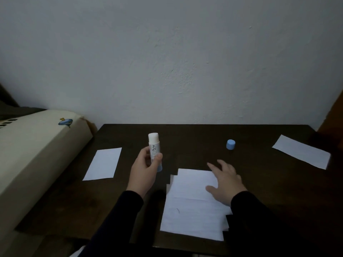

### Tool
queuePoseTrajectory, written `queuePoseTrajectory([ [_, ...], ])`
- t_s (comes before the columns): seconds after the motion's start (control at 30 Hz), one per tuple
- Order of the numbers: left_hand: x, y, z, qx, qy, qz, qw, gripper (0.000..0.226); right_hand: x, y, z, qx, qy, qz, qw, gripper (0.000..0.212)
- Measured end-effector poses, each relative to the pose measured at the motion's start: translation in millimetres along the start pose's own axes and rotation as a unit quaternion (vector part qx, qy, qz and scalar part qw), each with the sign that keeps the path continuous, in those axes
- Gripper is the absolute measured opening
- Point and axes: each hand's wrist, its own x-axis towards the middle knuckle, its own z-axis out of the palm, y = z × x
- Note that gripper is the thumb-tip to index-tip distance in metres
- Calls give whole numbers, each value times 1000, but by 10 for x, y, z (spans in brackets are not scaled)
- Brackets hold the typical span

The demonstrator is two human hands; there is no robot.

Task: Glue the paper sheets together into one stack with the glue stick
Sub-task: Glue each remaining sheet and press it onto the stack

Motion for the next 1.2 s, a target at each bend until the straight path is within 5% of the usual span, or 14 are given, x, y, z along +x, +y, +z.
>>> queuePoseTrajectory([
  [0.23,-73,-155,-150,50,-4,-21,999,47,-56,-146,227,-91,-72,-49,992,62],
  [0.67,-51,-185,-241,42,-17,-27,999,50,-221,-362,286,-21,26,-137,990,43],
  [1.2,167,-484,-1127,11,113,-69,991,45,251,-1582,507,9,-65,-226,972,30],
])
